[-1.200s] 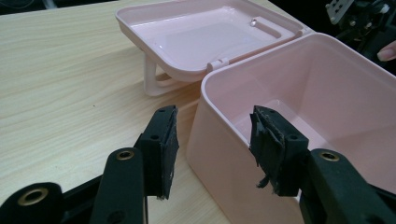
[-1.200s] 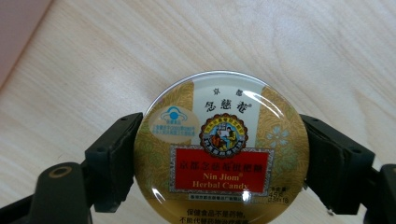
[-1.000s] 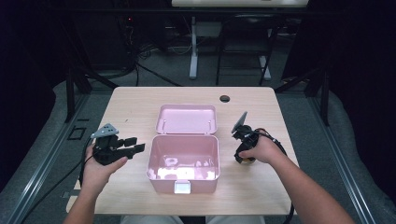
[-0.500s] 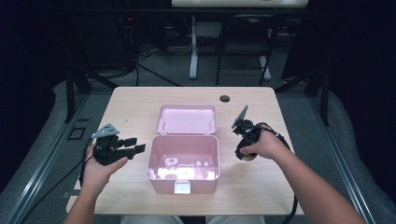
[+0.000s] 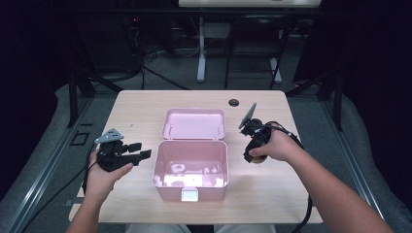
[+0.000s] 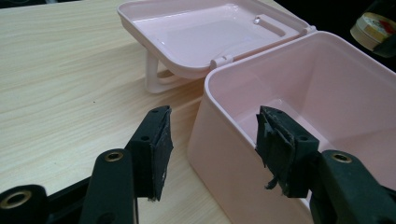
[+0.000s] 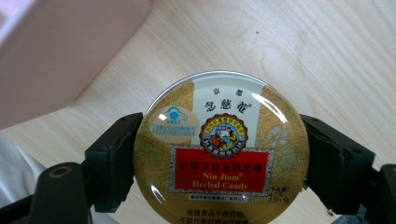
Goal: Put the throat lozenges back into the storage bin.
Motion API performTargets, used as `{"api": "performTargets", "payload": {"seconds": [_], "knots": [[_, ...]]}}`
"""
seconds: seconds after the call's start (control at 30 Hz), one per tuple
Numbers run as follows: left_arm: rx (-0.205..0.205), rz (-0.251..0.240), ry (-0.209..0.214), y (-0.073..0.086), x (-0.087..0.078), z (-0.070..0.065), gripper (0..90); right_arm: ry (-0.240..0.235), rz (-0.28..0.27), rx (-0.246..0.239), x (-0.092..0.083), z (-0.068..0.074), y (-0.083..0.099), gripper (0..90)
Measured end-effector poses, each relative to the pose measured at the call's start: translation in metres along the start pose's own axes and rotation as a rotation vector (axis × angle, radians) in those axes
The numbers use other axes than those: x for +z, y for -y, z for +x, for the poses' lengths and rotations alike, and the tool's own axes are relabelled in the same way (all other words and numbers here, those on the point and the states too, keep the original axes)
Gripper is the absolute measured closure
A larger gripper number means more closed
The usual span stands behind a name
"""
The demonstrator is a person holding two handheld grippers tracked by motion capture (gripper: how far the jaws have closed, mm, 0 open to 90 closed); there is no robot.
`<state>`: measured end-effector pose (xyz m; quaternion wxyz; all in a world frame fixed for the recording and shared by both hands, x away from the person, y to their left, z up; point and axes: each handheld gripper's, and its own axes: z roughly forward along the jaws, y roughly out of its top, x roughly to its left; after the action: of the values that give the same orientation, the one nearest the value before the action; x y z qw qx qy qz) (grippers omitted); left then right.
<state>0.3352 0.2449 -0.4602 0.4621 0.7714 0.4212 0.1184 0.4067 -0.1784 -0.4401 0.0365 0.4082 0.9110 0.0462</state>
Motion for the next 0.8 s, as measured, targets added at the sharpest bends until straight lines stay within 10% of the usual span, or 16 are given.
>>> {"api": "performTargets", "payload": {"seconds": [0.43,0.8], "knots": [[0.001,-0.002,-0.001,0.000,-0.001,0.001,45.2,-0.016,-0.004,-0.062,-0.018,0.010,-0.006,19.9],[0.001,0.005,0.001,0.001,0.000,0.002,45.3,-0.024,-0.017,-0.231,-0.024,0.021,-0.010,19.9]]}}
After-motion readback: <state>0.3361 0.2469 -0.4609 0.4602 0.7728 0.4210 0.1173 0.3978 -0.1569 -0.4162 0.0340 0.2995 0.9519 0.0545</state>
